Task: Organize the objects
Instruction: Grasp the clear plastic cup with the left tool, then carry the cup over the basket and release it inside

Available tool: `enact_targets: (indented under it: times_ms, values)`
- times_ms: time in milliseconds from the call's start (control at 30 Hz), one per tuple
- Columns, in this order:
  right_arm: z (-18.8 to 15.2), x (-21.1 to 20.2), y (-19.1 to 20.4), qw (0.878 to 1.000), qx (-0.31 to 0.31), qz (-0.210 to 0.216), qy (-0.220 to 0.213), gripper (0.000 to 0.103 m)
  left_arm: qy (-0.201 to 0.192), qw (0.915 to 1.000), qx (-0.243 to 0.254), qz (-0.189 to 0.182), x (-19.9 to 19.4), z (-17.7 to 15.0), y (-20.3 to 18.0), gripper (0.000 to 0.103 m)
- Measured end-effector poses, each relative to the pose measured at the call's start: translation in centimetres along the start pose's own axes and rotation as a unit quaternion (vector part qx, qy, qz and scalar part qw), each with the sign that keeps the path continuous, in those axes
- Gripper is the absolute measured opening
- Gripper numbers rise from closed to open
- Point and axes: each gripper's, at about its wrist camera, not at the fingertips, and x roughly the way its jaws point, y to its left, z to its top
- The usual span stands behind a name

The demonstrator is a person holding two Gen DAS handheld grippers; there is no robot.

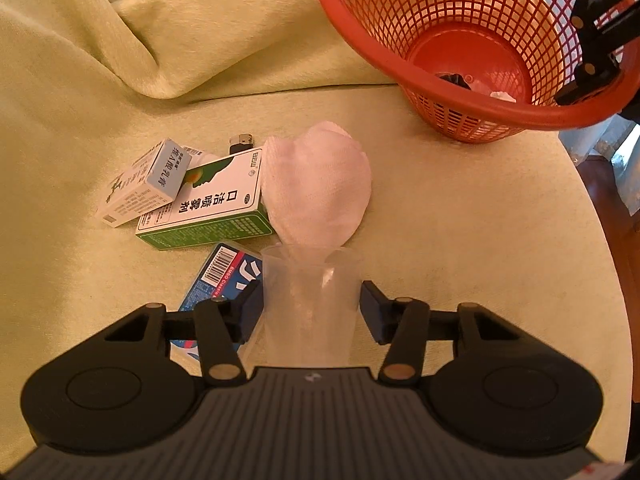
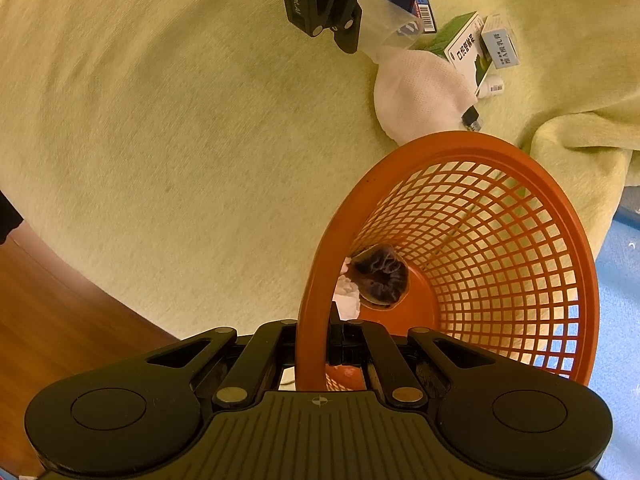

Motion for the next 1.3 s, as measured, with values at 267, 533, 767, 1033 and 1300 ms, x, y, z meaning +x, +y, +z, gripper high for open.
enact_targets:
  times_ms: [267, 533, 767, 1033, 1300]
  values:
    - [0.3, -0.2, -0.3, 1.000, 0.000, -0.001, 0.003, 0.000, 0.000, 1.0000, -0.002, -0.007, -1.5, -0.1, 0.0, 0.047]
    - [0.8, -0.2, -0.2, 1.000, 0.001, -0.007, 0.002, 0.000, -0.015, 0.9997, -0.017, -0.004, -4.8, 0.9, 1.7, 0.047]
    - [1.5, -0.1, 0.1, 1.000, -0.016, -0.015, 0.006, 0.000, -0.046, 0.9988, -0.017, -0.008, -7.6, 3.3, 3.6, 0.047]
    - [2.2, -0.4, 0.1, 1.000, -0.012, -0.016, 0.000, 0.000, -0.086, 0.9960, -0.011, -0.020, -10.6, 6.6, 4.2, 0.047]
    - [2.3, -0.6, 0.3, 1.000, -0.009, -0.018, -0.004, 0.000, -0.110, 0.9910, 0.022, -0.074, -10.9, 10.5, 2.8, 0.048]
